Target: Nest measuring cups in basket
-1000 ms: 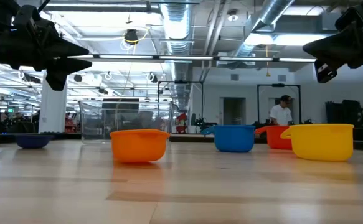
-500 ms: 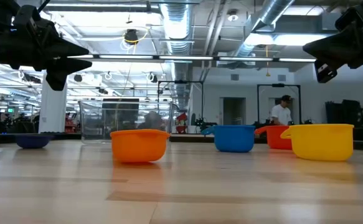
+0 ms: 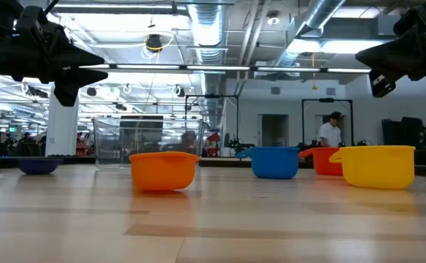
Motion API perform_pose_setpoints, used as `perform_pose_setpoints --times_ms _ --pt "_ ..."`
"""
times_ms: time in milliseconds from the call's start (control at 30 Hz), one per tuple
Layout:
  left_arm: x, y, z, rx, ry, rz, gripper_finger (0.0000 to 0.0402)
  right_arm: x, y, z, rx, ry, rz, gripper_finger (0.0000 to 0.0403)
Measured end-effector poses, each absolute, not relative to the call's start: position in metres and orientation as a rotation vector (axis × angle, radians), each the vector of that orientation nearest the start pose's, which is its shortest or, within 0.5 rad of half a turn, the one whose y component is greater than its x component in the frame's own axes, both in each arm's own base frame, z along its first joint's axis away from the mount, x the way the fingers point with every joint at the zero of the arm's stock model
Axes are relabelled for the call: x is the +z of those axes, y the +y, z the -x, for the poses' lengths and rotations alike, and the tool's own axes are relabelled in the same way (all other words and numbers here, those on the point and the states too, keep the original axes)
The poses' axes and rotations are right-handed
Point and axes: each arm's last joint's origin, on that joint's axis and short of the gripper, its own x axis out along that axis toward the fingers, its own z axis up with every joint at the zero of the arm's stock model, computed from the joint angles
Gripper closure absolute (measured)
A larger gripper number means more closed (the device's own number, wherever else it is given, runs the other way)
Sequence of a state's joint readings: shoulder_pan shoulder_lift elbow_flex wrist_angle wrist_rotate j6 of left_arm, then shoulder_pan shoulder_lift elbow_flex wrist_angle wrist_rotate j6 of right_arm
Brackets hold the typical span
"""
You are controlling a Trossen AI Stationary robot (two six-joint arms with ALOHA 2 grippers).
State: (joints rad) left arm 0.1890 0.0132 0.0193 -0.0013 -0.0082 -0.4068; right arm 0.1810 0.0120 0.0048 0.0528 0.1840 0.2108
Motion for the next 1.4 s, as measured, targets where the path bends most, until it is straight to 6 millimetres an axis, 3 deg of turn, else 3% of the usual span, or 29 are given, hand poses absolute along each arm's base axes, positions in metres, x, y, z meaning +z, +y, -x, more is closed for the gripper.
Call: perform_pose_setpoints --times_ms 767,967,1133,1400 --pt "0.1689 0.0186 -0.0956 0.194 -0.044 0.399 0.0249 0.1692 0.0123 -0.0969 0.001 -0.045 -0.219 0.0369" --pt "0.1690 0.0187 -0.0955 0.203 -0.021 0.154 0.0249 0.1692 0.0123 -0.0969 0.001 -0.044 -0.214 0.0369" --pt "0.1693 0.0188 -0.0955 0.205 -0.014 0.059 0.0249 0.1692 0.0123 -0.0969 0.001 -0.045 -0.219 0.0369" --pt "0.1700 0.0184 -0.0956 0.187 -0.061 0.462 0.0249 0.1750 0.0122 -0.0965 0.012 -0.103 -0.395 0.0369"
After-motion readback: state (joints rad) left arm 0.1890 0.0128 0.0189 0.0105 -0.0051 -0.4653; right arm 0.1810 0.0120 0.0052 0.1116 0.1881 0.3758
